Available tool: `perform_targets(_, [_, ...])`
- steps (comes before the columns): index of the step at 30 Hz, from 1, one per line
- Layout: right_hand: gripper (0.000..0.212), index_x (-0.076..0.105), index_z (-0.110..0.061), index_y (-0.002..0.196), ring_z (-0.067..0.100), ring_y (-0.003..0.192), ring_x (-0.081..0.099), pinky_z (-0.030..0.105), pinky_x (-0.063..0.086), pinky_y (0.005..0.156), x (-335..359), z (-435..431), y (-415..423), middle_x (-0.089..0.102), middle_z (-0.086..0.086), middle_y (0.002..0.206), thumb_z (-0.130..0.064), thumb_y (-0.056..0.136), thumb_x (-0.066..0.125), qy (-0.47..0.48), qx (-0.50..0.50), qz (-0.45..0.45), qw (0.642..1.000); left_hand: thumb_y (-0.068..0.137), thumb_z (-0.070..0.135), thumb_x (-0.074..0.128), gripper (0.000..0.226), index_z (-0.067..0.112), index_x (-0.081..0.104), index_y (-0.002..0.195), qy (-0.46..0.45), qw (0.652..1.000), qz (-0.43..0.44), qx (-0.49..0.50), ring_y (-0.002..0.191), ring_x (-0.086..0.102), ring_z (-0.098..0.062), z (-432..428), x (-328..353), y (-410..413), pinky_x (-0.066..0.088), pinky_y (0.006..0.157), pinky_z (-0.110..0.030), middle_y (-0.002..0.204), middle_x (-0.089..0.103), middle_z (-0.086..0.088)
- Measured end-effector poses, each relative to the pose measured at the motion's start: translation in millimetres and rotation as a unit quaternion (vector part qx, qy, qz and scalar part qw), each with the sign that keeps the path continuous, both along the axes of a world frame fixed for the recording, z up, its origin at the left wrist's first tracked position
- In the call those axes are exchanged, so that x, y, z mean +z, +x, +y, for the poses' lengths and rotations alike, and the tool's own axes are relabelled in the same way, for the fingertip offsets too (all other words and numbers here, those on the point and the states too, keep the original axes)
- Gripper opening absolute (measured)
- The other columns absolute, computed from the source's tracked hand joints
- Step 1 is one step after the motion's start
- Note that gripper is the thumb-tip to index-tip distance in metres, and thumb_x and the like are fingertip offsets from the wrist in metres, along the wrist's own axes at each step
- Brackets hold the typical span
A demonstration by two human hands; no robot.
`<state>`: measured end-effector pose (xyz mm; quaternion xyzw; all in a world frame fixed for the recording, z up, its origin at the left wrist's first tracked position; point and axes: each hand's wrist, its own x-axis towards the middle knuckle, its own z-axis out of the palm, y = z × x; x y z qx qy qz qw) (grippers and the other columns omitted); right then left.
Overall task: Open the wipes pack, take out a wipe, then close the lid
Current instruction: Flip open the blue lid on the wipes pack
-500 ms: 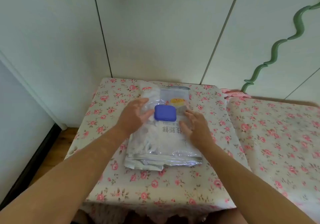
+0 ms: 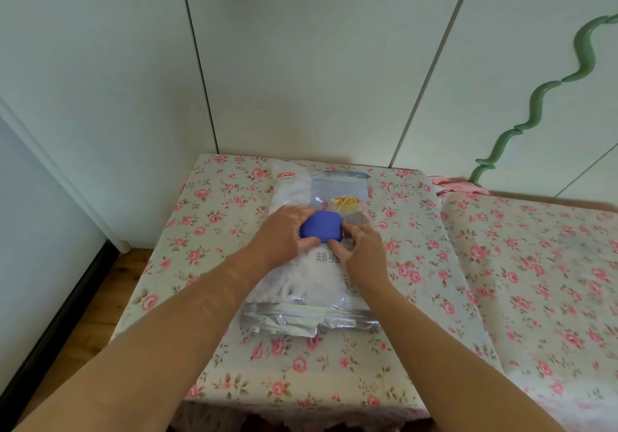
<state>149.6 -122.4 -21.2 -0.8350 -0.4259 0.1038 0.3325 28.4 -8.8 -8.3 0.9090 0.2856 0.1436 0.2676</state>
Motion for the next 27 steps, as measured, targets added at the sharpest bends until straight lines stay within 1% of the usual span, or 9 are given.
perform_targets(5, [0.045, 0.056, -0.01, 0.118, 0.028, 0.1, 0.051, 0.046, 0.042, 0.092, -1, 1, 0, 0.059, 0.013, 0.108, -0.031, 0.079, 0.066, -0.006, 0.003, -0.012, 1.0, 0.082, 0.033, 0.061, 0.059, 0.011, 0.04, 0.132, -0.012, 1.0, -0.013, 0.0, 0.126, 0.041, -0.023, 0, -4, 0, 0.027, 0.106, -0.03, 0.138, 0.048, -0.01])
perform_targets(9, [0.038, 0.06, -0.01, 0.111, 0.028, 0.095, 0.052, 0.046, 0.045, 0.088, -1, 1, -1, 0.06, 0.014, 0.102, -0.029, 0.079, 0.066, 0.0, 0.002, -0.021, 1.0, 0.084, 0.033, 0.058, 0.052, 0.011, 0.044, 0.13, -0.037, 0.998, -0.039, 0.013, 0.12, 0.046, -0.022, 3, -3, 2, 0.028, 0.097, -0.023, 0.131, 0.054, -0.011])
perform_targets(12, [0.042, 0.057, -0.01, 0.116, 0.027, 0.098, 0.051, 0.044, 0.044, 0.091, -2, 1, -2, 0.059, 0.012, 0.106, -0.03, 0.08, 0.065, 0.0, -0.003, -0.023, 1.0, 0.086, 0.037, 0.053, 0.043, 0.015, 0.051, 0.123, -0.093, 0.99, -0.094, 0.045, 0.105, 0.056, -0.018, 8, 3, 7, 0.041, 0.091, -0.026, 0.121, 0.061, -0.009])
perform_targets(15, [0.045, 0.054, -0.011, 0.12, 0.025, 0.1, 0.05, 0.041, 0.042, 0.092, -4, 0, -2, 0.059, 0.011, 0.107, -0.032, 0.081, 0.064, 0.004, -0.009, -0.024, 1.0, 0.085, 0.041, 0.053, 0.032, 0.016, 0.058, 0.105, -0.13, 0.977, -0.139, 0.09, 0.088, 0.061, -0.018, 15, 9, 20, 0.052, 0.076, -0.03, 0.1, 0.067, -0.005])
perform_targets(16, [0.046, 0.054, -0.012, 0.12, 0.025, 0.099, 0.049, 0.04, 0.042, 0.092, -5, -1, -2, 0.058, 0.01, 0.108, -0.033, 0.081, 0.064, 0.004, -0.009, -0.024, 1.0, 0.084, 0.042, 0.055, 0.029, 0.016, 0.059, 0.096, -0.139, 0.972, -0.152, 0.11, 0.082, 0.061, -0.018, 18, 10, 25, 0.051, 0.069, -0.028, 0.091, 0.067, -0.004])
perform_targets(18, [0.047, 0.053, -0.012, 0.122, 0.024, 0.099, 0.049, 0.039, 0.041, 0.092, -7, -1, -2, 0.058, 0.01, 0.107, -0.034, 0.081, 0.063, 0.002, -0.008, -0.024, 1.0, 0.082, 0.042, 0.058, 0.027, 0.015, 0.057, 0.083, -0.156, 0.959, -0.179, 0.154, 0.069, 0.057, -0.017, 23, 10, 35, 0.043, 0.055, -0.019, 0.077, 0.063, -0.003])
perform_targets(20, [0.047, 0.052, -0.013, 0.122, 0.024, 0.099, 0.049, 0.04, 0.041, 0.092, -8, -1, -1, 0.058, 0.01, 0.107, -0.034, 0.082, 0.062, 0.003, -0.006, -0.022, 1.0, 0.08, 0.04, 0.061, 0.029, 0.014, 0.051, 0.076, -0.163, 0.946, -0.201, 0.196, 0.06, 0.052, -0.013, 26, 9, 43, 0.038, 0.048, -0.014, 0.069, 0.057, 0.0])
perform_targets(24, [0.047, 0.052, -0.014, 0.122, 0.022, 0.1, 0.048, 0.038, 0.04, 0.093, -11, -2, -1, 0.057, 0.008, 0.108, -0.035, 0.082, 0.062, 0.008, -0.008, -0.023, 1.0, 0.081, 0.029, 0.062, 0.03, 0.015, 0.043, 0.062, -0.144, 0.927, -0.241, 0.249, 0.057, 0.042, -0.014, 29, 5, 50, 0.033, 0.053, -0.022, 0.067, 0.046, -0.002])
perform_targets(27, [0.047, 0.052, -0.014, 0.122, 0.022, 0.1, 0.048, 0.039, 0.041, 0.093, -12, -1, -1, 0.058, 0.009, 0.108, -0.035, 0.081, 0.063, 0.014, -0.008, -0.023, 1.0, 0.082, 0.022, 0.06, 0.031, 0.016, 0.043, 0.058, -0.113, 0.945, -0.189, 0.241, 0.062, 0.044, -0.017, 29, 2, 50, 0.031, 0.055, -0.02, 0.072, 0.047, -0.004])
